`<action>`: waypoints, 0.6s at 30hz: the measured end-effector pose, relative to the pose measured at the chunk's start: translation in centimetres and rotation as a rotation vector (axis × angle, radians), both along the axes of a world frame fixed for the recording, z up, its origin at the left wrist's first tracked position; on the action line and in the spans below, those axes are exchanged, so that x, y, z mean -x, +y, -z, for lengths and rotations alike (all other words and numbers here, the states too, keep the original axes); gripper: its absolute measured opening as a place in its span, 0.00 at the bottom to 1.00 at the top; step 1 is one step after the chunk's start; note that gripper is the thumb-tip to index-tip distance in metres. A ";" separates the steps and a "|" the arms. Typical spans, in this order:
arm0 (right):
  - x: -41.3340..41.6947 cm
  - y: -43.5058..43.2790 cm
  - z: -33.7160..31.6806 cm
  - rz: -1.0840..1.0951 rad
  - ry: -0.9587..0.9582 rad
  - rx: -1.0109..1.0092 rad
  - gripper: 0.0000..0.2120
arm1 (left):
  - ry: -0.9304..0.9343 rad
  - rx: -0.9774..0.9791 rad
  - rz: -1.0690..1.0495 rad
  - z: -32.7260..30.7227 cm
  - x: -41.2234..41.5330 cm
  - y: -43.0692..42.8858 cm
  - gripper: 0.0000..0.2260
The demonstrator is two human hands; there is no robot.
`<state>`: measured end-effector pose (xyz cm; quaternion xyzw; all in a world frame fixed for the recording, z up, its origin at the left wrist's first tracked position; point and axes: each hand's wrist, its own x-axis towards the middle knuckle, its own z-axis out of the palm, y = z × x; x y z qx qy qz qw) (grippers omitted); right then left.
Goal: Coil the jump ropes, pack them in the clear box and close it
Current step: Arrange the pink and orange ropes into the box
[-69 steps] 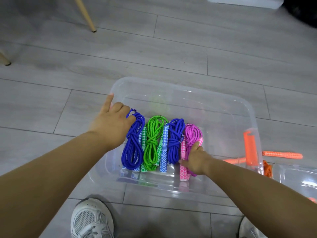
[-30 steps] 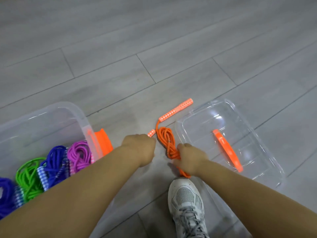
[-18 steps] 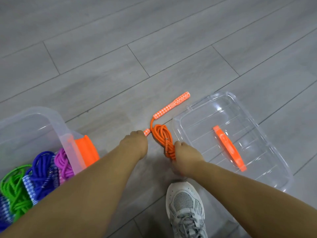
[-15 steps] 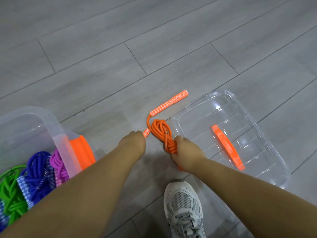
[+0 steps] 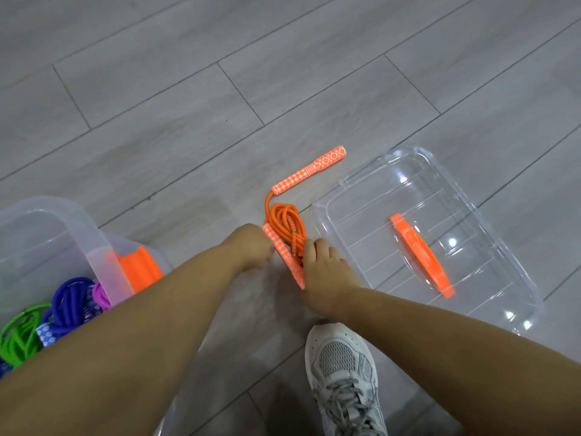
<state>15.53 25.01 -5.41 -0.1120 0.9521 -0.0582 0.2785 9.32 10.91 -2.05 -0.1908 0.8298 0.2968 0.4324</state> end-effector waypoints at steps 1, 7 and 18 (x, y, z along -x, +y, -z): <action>0.2 0.0 0.0 -0.004 0.010 -0.001 0.36 | 0.069 0.060 0.090 -0.2 0.3 -0.3 0.14; -0.1 -0.1 0.1 -0.289 0.103 -0.055 0.37 | 0.282 0.271 0.186 0.8 2.5 -1.8 0.18; 0.4 1.0 1.6 -0.242 0.183 0.067 0.36 | 0.230 0.196 0.469 2.6 1.3 -2.2 0.13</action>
